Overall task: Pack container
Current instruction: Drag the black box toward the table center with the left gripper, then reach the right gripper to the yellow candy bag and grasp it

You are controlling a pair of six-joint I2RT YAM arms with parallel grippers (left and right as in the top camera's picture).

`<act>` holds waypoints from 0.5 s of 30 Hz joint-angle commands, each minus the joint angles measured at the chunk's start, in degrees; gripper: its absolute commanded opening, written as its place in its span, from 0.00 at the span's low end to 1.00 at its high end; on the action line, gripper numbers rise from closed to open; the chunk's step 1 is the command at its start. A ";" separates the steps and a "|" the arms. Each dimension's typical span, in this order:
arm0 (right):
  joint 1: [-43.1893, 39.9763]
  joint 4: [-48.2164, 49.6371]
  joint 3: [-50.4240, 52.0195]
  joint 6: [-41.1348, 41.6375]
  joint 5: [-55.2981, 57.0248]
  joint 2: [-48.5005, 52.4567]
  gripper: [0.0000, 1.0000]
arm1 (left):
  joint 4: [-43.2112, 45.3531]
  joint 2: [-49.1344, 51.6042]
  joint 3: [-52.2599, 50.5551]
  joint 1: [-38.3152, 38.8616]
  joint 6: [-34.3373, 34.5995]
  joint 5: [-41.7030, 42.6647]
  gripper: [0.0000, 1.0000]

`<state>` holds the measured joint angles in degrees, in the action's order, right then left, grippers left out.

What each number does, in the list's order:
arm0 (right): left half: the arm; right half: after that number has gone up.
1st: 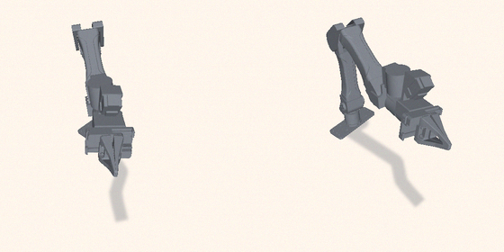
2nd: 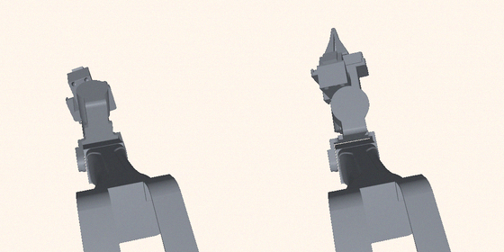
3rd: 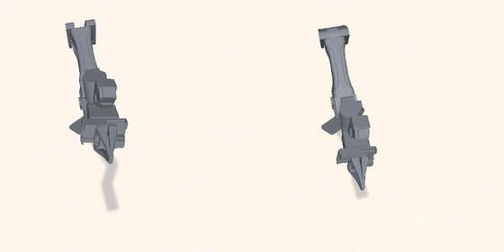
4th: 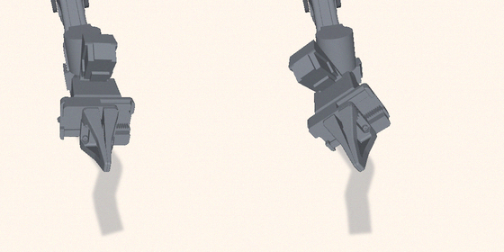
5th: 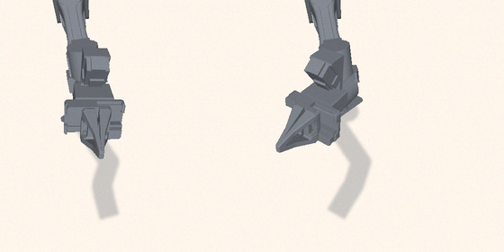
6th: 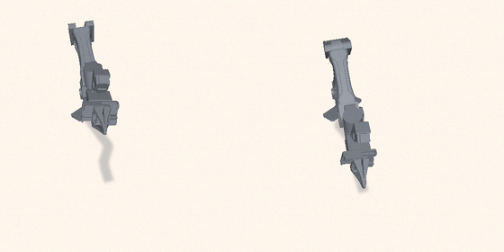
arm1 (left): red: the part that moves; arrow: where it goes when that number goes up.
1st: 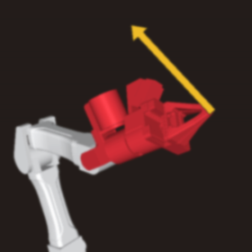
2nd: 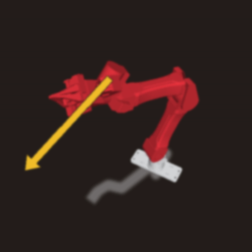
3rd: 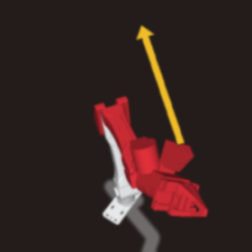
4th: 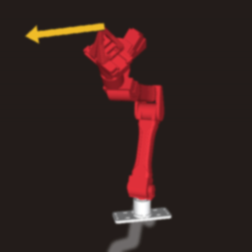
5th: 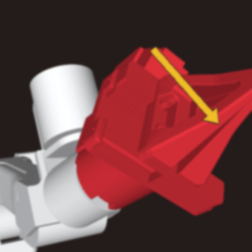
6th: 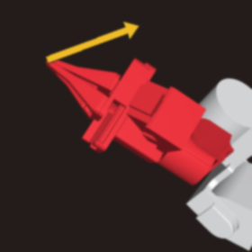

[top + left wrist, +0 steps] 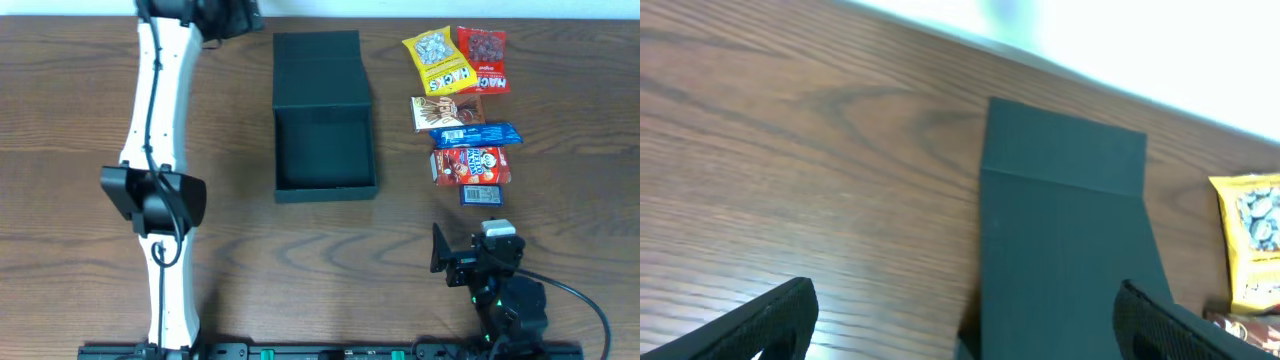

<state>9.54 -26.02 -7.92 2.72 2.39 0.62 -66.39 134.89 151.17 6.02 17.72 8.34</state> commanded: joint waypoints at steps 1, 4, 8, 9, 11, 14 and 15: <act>0.61 1.77 0.44 0.83 0.31 -0.31 0.99 | -0.33 -0.90 0.87 0.37 -1.05 1.92 0.95; 0.61 9.38 0.44 13.40 -2.45 -0.31 0.99 | -0.42 -0.90 0.87 0.37 -1.05 1.92 0.95; 0.61 14.25 0.44 32.17 -7.17 -0.31 0.99 | -0.20 -0.90 0.87 0.31 -1.05 1.84 0.95; 0.61 14.36 0.44 37.48 -8.15 -0.31 0.99 | -0.13 -0.90 0.87 0.31 -1.05 1.84 0.95; 0.61 14.43 0.44 47.71 -10.62 -0.31 0.99 | 0.04 -0.90 0.87 0.31 -1.03 1.86 0.95; 0.61 15.91 0.44 61.31 -11.87 -0.31 0.99 | 0.04 -0.90 0.87 0.31 -1.05 3.04 0.95; 0.61 16.48 0.44 62.99 -11.32 -0.31 0.99 | 0.04 -0.90 0.87 0.31 -1.03 3.78 0.95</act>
<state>9.54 -10.20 -7.68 52.77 -7.35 0.58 -66.37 134.89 151.17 6.48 17.72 10.59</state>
